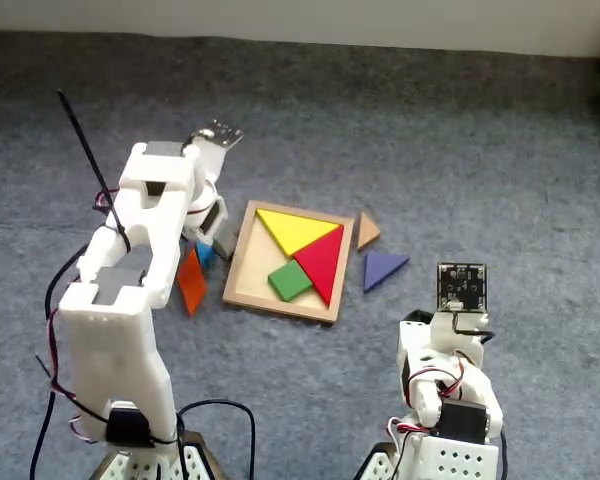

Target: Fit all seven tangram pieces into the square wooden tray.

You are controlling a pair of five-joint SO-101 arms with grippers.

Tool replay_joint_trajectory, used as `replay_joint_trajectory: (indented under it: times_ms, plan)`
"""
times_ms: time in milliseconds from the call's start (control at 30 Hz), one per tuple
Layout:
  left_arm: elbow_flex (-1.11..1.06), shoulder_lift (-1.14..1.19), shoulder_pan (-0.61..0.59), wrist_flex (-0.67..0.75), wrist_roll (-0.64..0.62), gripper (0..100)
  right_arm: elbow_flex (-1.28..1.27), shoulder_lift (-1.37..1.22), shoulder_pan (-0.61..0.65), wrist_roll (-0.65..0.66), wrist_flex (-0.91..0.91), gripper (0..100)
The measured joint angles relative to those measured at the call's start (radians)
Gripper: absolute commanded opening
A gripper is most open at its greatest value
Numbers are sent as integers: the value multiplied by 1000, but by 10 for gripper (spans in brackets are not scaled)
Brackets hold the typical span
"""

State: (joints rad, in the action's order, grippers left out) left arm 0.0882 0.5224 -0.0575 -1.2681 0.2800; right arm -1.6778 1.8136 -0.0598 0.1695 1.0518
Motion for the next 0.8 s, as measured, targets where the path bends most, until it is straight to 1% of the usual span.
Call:
replay_joint_trajectory:
  times_ms: [233,367,500,800]
  plan:
    - [2,3,2,9,5,266,0,0,0,0,0,6]
    - [34,49,-2,2,3,198,0,0,0,0,0,6]
    - [91,84,8,-58,3,152,0,0,0,0,0,6]
    - [133,104,54,-149,0,106,0,0,0,0,0,6]
